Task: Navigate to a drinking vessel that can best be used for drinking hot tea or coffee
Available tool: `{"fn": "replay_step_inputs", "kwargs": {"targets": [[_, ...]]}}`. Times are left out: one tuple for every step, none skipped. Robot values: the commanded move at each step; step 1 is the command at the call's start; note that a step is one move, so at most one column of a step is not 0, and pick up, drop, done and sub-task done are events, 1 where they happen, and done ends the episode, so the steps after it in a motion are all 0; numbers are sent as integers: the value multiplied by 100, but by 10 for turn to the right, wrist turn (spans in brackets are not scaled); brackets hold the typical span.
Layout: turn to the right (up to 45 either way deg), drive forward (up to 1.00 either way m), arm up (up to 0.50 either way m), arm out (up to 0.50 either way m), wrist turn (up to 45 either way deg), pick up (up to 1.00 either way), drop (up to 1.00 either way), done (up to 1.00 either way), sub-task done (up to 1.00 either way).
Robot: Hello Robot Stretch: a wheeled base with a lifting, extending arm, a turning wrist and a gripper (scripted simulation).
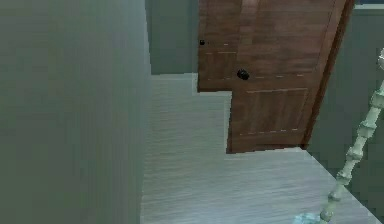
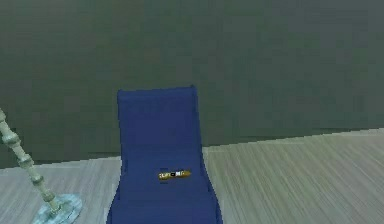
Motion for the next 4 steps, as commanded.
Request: {"fn": "replay_step_inputs", "kwargs": {"targets": [[0, 100, 0, 0, 0, 0, 0, 0, 0], [0, 95, 0, 0, 0, 0, 0, 0, 0], [450, 0, 0, 0, 0, 0, 0, 0, 0], [90, 0, 0, 0, 0, 0, 0, 0, 0]]}}
